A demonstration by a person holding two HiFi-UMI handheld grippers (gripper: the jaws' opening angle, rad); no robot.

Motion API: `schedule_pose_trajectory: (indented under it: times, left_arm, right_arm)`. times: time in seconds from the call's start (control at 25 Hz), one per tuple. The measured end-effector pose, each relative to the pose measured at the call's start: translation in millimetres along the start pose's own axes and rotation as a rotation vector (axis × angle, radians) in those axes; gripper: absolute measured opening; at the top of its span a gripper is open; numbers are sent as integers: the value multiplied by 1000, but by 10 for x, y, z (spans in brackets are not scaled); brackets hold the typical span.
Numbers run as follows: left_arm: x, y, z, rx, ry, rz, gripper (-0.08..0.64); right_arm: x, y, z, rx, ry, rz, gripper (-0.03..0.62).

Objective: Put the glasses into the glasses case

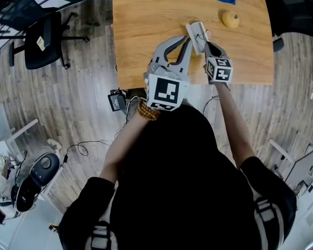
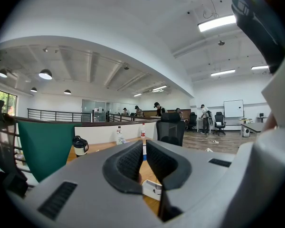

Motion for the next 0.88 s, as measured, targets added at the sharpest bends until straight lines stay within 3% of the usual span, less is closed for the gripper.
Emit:
schedule_pose_trajectory:
  times: [0.44, 0.88]
  left_arm:
    - [12, -27, 62, 11, 16, 3, 38]
    - [18, -76, 156, 23, 36, 14, 38]
  right_arm:
    - [-193, -119, 20, 11, 21, 87, 14]
    - [-396, -116, 8, 18, 31, 108, 14]
Point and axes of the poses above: the fingertips, and each gripper's own axes: x backward along the fingers, z to its left, y out of its top, the point moved 1 cm from there along x, backward along the fingers, and after that the axes turned 9 degrees about -y, right-handed, at the moved point
